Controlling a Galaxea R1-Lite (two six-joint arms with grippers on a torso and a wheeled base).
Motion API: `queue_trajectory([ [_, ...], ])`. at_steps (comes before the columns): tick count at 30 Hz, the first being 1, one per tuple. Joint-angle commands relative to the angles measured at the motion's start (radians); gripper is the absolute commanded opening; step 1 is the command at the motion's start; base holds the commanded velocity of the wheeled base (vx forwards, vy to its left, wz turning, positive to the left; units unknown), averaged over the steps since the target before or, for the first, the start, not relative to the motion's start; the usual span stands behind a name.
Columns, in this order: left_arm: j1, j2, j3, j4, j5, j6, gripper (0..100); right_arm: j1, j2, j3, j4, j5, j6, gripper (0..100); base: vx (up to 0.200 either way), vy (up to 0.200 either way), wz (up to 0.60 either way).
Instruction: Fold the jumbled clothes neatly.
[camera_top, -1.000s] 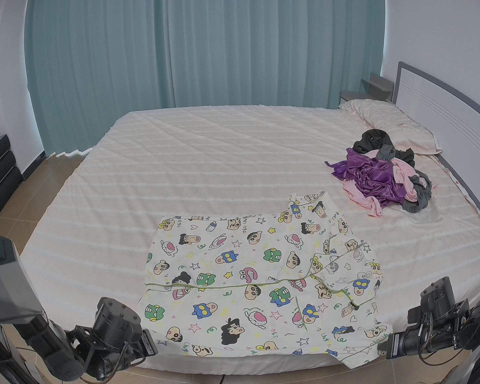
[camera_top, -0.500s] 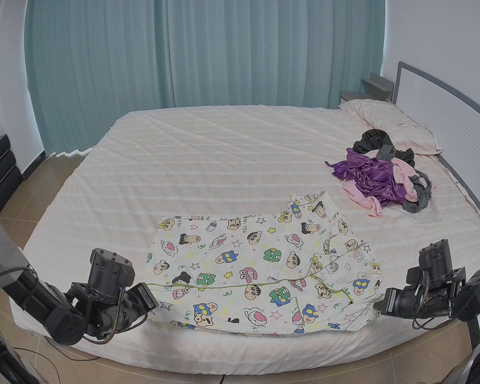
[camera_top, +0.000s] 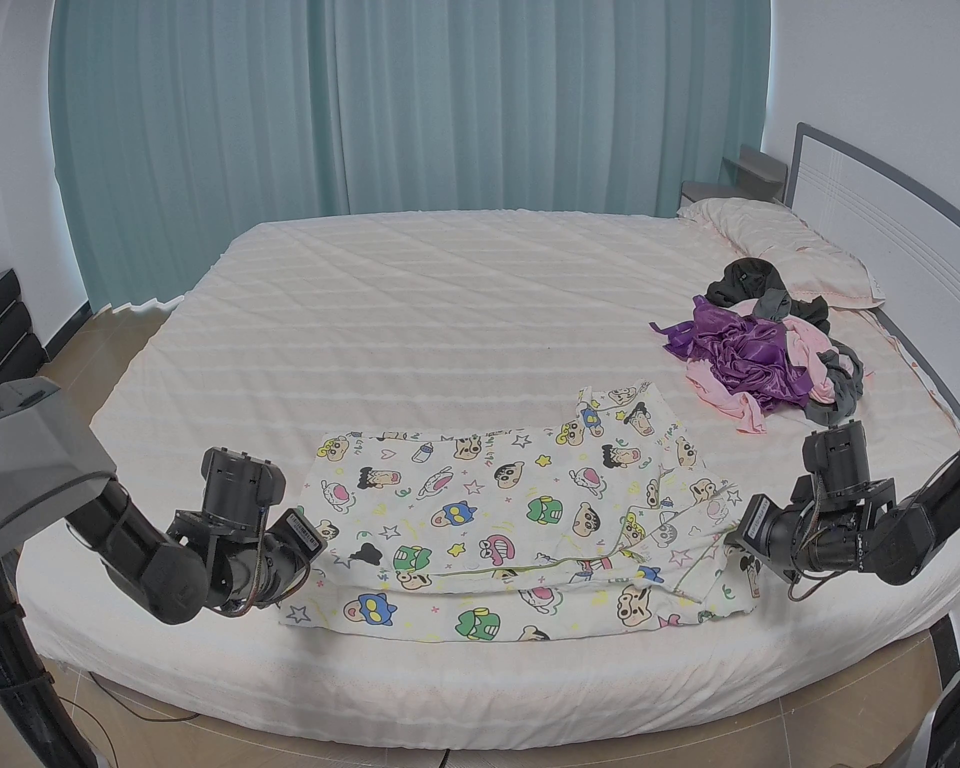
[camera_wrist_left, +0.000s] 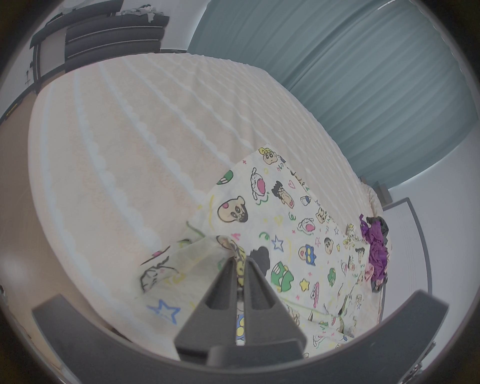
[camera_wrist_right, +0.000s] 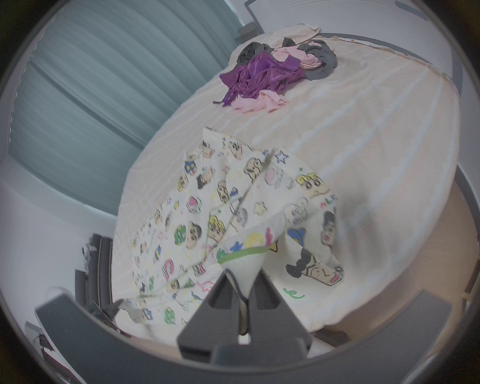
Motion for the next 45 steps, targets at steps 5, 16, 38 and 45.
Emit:
queue_trajectory([
  [5, 0.033, 0.145, -0.147, 0.033, -0.003, -0.027, 0, -0.030, 0.126, -0.072, -0.090, 0.000, 0.032, 0, 0.000, 0.000, 0.00],
  [16, 0.071, 0.197, -0.253, 0.085, -0.003, -0.072, 0, -0.030, 0.206, -0.141, -0.096, 0.002, 0.043, 0, 0.000, 0.000, 0.00],
  [38, 0.108, 0.148, -0.216, 0.120, -0.011, -0.078, 100, -0.056, 0.235, -0.121, -0.257, 0.002, 0.187, 100, 0.000, 0.000, 0.00],
  [45, 0.114, 0.027, -0.095, 0.110, -0.040, -0.075, 100, -0.021, 0.189, -0.095, -0.257, -0.005, 0.232, 100, 0.000, 0.000, 0.00],
])
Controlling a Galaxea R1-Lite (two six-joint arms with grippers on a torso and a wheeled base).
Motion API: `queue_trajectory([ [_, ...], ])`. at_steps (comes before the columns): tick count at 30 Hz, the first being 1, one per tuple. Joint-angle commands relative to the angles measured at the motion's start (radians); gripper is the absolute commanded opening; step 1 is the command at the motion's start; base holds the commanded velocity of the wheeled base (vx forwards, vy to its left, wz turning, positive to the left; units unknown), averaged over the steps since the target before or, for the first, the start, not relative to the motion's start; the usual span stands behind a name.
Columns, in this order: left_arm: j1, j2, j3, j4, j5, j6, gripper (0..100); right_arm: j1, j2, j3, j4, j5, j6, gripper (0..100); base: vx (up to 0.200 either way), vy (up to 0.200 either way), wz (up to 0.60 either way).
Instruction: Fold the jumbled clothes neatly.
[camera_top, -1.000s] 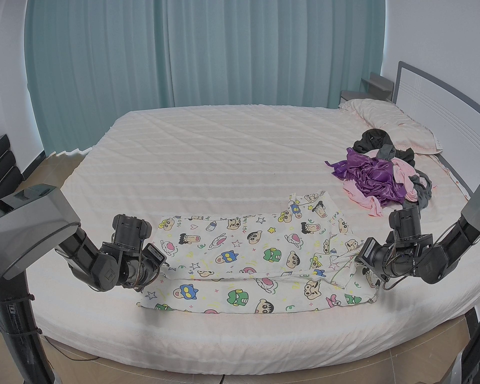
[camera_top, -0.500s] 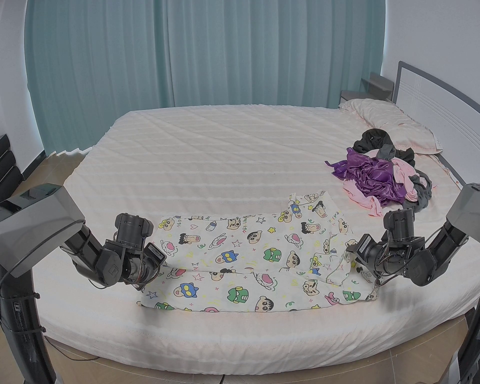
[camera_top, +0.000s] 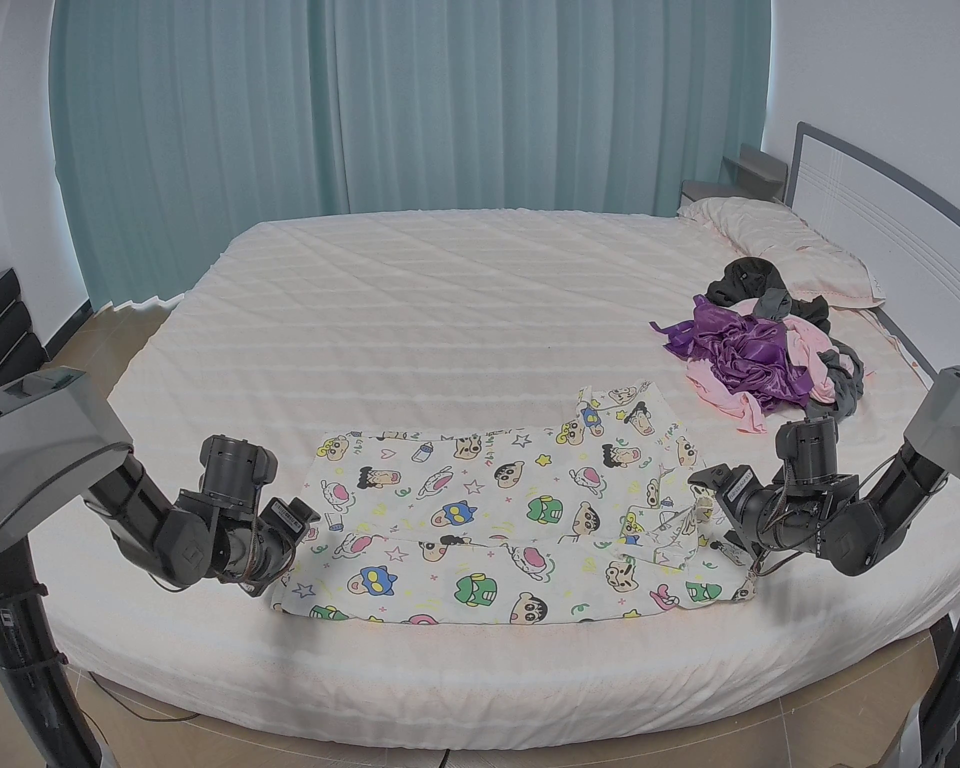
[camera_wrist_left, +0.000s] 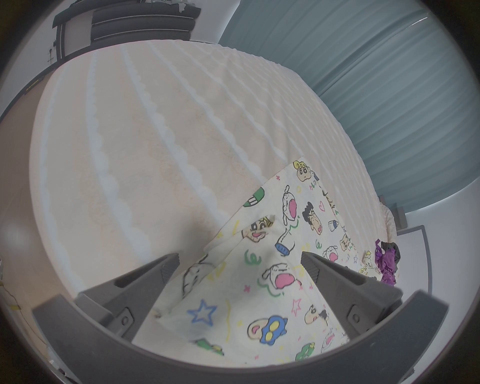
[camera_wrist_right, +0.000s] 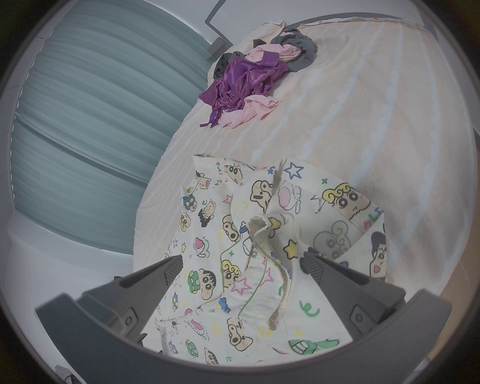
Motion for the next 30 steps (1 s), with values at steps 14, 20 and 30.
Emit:
queue_trajectory([
  [14, -0.002, -0.222, 0.291, -0.172, -0.032, -0.004, 100, 0.059, 0.128, -0.156, 0.078, -0.097, -0.043, 100, 0.000, 0.000, 0.00],
  [20, -0.005, -0.211, 0.291, -0.176, -0.033, -0.004, 100, 0.063, 0.177, -0.222, 0.134, -0.098, -0.063, 0, 0.000, 0.000, 0.00],
  [30, -0.005, -0.216, 0.293, -0.176, -0.032, -0.004, 100, 0.060, 0.152, -0.191, 0.165, -0.155, -0.117, 0, 0.000, 0.000, 0.00],
])
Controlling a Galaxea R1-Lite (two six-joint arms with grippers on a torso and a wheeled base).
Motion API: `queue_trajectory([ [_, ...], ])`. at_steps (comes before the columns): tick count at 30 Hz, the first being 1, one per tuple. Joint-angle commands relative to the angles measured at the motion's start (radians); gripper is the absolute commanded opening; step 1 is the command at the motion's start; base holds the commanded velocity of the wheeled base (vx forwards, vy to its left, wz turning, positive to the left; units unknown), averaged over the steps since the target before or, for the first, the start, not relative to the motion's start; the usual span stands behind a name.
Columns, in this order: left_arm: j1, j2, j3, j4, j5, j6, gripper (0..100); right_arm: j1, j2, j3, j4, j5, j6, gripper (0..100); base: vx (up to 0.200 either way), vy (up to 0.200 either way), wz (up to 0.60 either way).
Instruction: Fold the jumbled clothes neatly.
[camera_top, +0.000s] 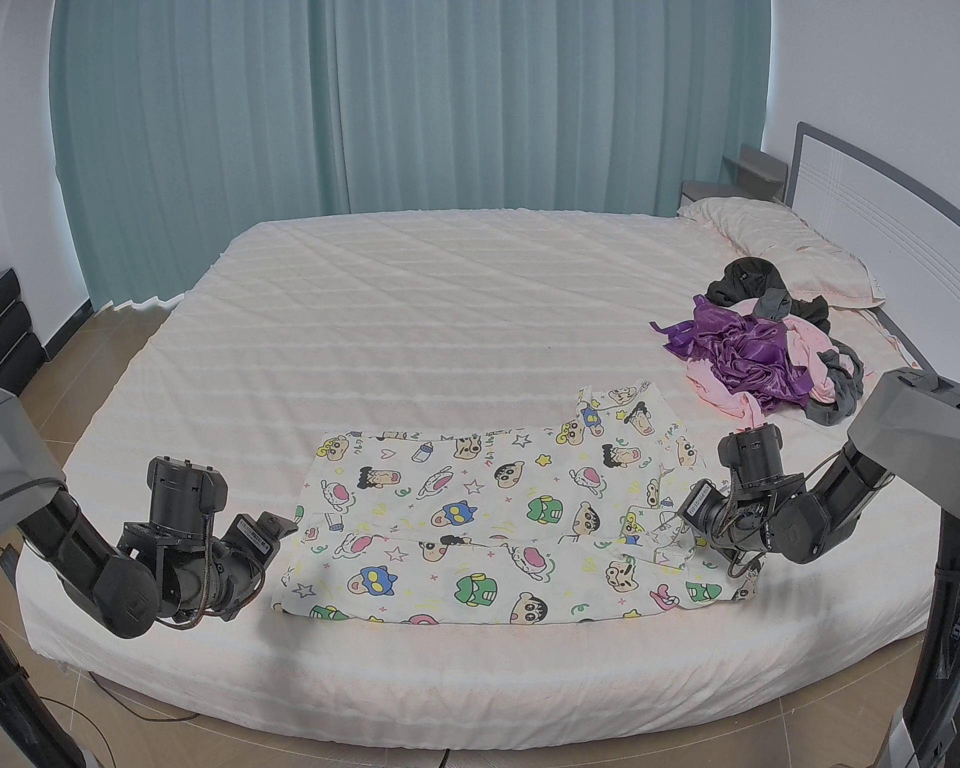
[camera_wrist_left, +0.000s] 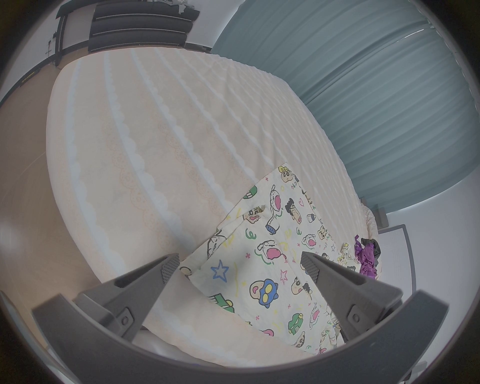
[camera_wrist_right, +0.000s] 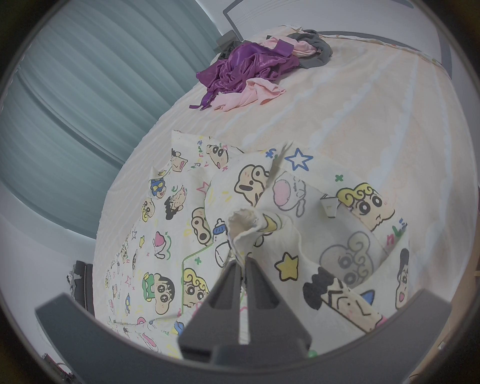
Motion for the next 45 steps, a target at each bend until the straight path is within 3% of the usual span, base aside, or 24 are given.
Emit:
queue_trajectory([
  [1, 0.000, -0.006, 0.001, 0.000, 0.000, -0.001, 100, 0.000, -0.037, 0.027, 0.001, -0.006, -0.003, 0, 0.000, 0.000, 0.00],
  [6, -0.001, -0.002, 0.012, -0.002, 0.000, -0.001, 100, 0.012, -0.118, 0.076, 0.004, -0.010, -0.003, 0, 0.000, 0.000, 0.00],
  [17, -0.007, 0.016, 0.024, -0.002, -0.001, -0.005, 100, 0.086, -0.381, 0.139, 0.264, -0.015, 0.007, 0, 0.000, 0.000, 0.00],
  [30, -0.007, 0.021, 0.024, -0.003, -0.001, -0.016, 100, 0.187, -0.399, 0.312, 0.192, -0.141, 0.055, 0, 0.000, 0.000, 0.00],
  [31, -0.007, 0.021, 0.024, -0.003, -0.001, -0.016, 100, 0.208, -0.405, 0.338, 0.187, -0.154, 0.056, 100, 0.000, 0.000, 0.00],
  [37, -0.007, 0.021, 0.026, -0.003, -0.001, -0.016, 100, 0.274, -0.479, 0.417, 0.187, -0.168, 0.063, 100, 0.000, 0.000, 0.00],
  [45, -0.009, 0.022, 0.026, -0.003, -0.001, -0.016, 100, 0.248, -0.516, 0.395, 0.187, -0.156, 0.055, 100, 0.000, 0.000, 0.00],
])
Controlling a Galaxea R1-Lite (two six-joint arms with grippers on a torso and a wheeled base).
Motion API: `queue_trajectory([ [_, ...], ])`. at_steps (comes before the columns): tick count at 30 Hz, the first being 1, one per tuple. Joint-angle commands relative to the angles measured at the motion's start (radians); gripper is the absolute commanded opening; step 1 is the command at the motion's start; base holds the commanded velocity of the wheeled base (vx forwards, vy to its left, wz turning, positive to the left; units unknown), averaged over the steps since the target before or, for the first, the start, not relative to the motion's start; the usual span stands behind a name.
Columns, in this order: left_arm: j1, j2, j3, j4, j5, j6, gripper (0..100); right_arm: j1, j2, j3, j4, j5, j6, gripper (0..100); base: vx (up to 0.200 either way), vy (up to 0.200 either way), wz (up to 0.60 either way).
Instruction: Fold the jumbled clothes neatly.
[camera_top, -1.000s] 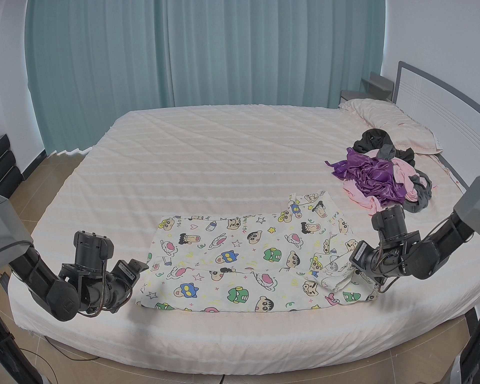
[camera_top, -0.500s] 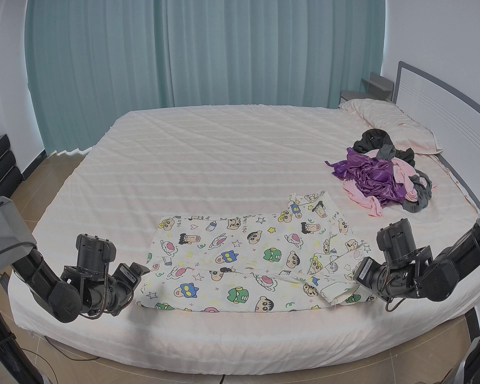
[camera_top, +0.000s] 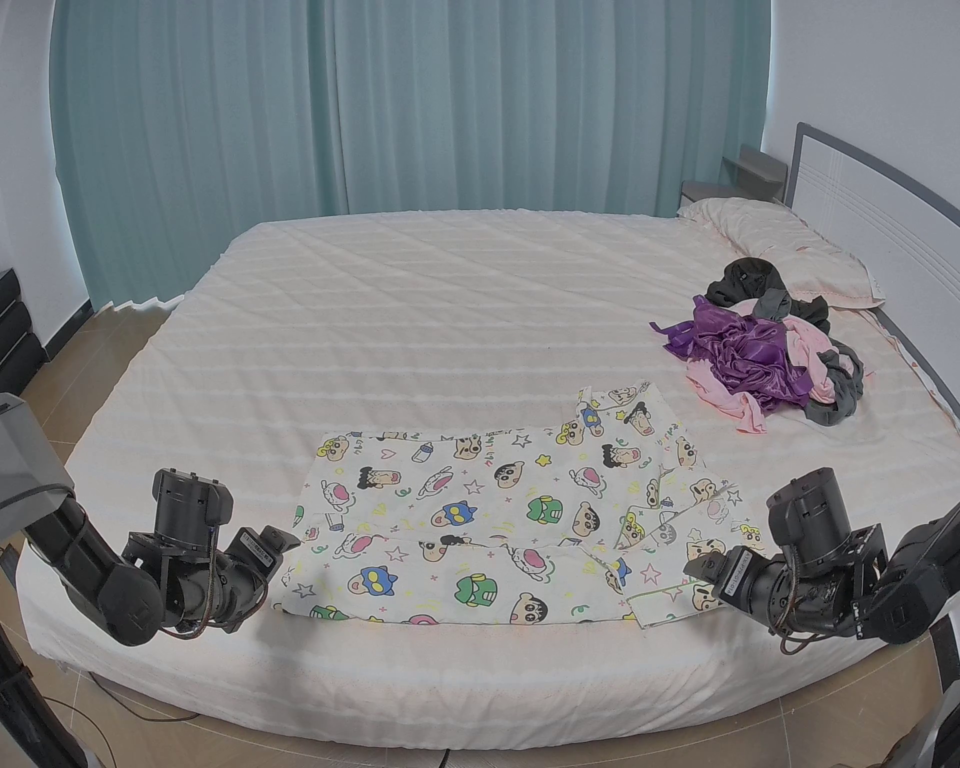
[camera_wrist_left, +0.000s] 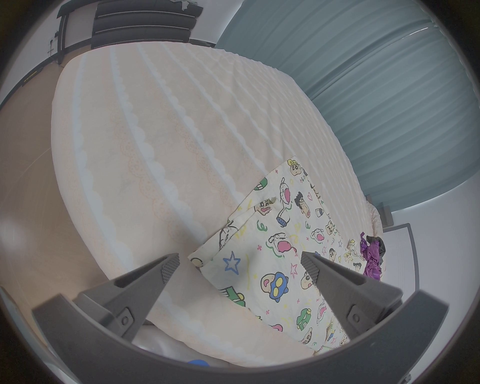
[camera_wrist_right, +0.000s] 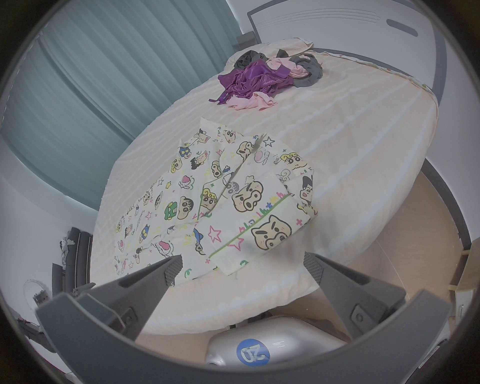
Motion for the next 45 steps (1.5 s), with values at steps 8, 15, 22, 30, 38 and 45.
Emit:
queue_trajectory([
  [8, -0.030, -0.005, 0.007, 0.000, 0.002, -0.001, 100, -0.070, 0.143, -0.116, -0.005, 0.125, 0.004, 100, 0.000, 0.000, 0.00],
  [15, -0.030, -0.009, 0.013, 0.000, -0.001, 0.004, 100, -0.136, 0.238, -0.104, -0.138, 0.168, -0.002, 100, 0.000, 0.000, 0.00],
  [22, -0.018, -0.017, -0.033, 0.003, 0.001, 0.160, 100, -0.190, 0.255, -0.036, -0.255, 0.231, 0.000, 100, 0.000, 0.000, 0.00],
  [30, -0.010, 0.046, -0.131, 0.058, -0.070, 0.490, 100, -0.214, 0.218, 0.070, -0.471, 0.245, -0.028, 100, 0.000, 0.000, 0.00],
  [38, 0.059, 0.153, -0.168, 0.095, -0.203, 0.754, 100, -0.213, 0.222, 0.103, -0.490, 0.251, -0.048, 100, 0.000, 0.000, 0.00],
  [45, 0.084, 0.189, -0.185, 0.095, -0.212, 0.795, 100, -0.188, 0.218, 0.106, -0.490, 0.251, -0.066, 100, 0.000, 0.000, 0.00],
])
